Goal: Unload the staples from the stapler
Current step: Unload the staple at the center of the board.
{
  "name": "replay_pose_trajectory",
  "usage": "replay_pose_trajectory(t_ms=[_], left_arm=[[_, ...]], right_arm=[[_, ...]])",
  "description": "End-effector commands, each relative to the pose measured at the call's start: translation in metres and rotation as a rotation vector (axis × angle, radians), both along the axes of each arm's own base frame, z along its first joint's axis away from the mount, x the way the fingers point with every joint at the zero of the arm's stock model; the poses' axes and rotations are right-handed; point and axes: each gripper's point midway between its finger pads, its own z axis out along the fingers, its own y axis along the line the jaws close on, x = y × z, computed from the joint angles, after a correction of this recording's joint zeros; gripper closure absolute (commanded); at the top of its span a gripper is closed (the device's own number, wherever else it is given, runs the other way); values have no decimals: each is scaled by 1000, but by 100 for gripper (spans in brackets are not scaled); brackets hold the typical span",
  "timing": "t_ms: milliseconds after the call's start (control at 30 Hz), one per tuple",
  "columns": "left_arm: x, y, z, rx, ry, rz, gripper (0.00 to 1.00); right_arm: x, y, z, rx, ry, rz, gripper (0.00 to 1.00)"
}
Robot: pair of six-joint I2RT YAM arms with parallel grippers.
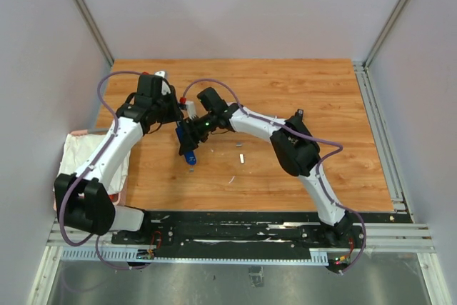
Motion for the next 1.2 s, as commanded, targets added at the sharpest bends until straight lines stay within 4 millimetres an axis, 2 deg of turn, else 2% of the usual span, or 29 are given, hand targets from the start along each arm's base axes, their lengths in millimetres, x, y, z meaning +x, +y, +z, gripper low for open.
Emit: replay_pose_trajectory(t_ms=[0,133,367,500,667,833,1000,1167], left_arm=[[13,-23,59,-115,-185,-92,100],[10,-21,59,-130,-192,-91,100],[3,-25,74,-183,-223,-123,100],[-1,-25,76,-188,-232,-140,100],[-7,-28,76,-197,-232,-175,100],[-14,-35,80,-204,-248,-244,100],[-16,-34,80,-175,-270,-272,100],[-18,-41,84,-193,-298,-320,100]], right_arm=[[3,-2,29,23,-121,28,30],[16,-11,33,17,-131,-2,27],[42,-33,44,-9,-225,-57,26],[57,-48,54,-8,-241,-95,25],[79,-65,72,13,-211,-162,24],[99,-82,100,90,-170,-219,23],[113,-101,129,168,-128,-260,23],[133,-124,142,191,-107,-362,22]])
